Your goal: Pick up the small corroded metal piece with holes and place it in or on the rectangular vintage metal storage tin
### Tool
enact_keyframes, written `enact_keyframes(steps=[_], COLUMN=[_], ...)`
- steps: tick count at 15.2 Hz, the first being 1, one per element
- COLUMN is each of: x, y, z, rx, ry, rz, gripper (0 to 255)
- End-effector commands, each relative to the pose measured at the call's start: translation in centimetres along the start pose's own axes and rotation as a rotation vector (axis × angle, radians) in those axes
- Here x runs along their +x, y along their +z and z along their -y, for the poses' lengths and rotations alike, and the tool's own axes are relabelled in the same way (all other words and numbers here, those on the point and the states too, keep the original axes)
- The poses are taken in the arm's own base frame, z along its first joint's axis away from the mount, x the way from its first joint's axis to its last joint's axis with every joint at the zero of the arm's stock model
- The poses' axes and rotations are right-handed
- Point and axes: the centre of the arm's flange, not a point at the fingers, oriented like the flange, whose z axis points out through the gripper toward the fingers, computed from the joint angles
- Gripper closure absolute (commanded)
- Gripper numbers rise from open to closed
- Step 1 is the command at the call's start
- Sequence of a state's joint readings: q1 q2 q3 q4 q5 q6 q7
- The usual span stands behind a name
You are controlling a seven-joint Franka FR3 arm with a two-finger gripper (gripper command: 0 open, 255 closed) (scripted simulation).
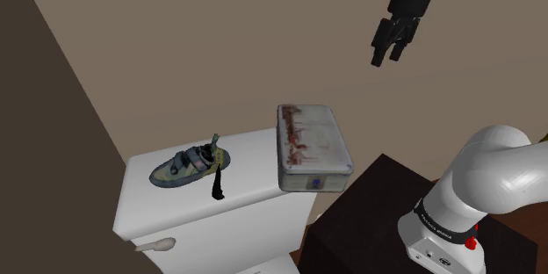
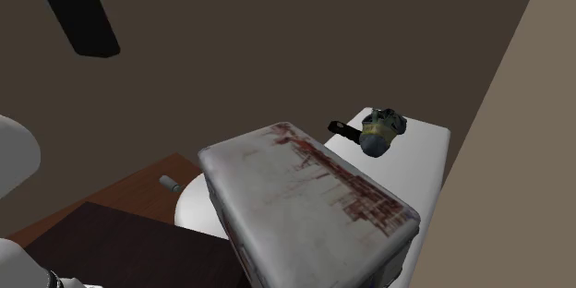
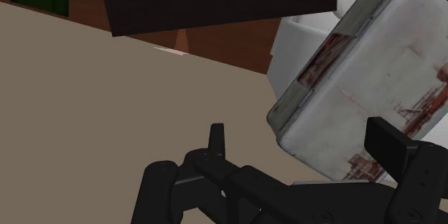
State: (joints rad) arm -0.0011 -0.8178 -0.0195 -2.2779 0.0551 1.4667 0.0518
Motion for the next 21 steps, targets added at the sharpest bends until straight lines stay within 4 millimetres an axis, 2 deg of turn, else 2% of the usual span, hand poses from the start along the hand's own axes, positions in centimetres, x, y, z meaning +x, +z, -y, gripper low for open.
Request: enact_keyframes(steps=[1,21], x=[0.0,6.3], y=[0.0,12.8], z=[0.0,21.8], rx=[0.0,0.024], ry=[0.0,0.032], rz=[0.0,-0.018], gripper=[0,0])
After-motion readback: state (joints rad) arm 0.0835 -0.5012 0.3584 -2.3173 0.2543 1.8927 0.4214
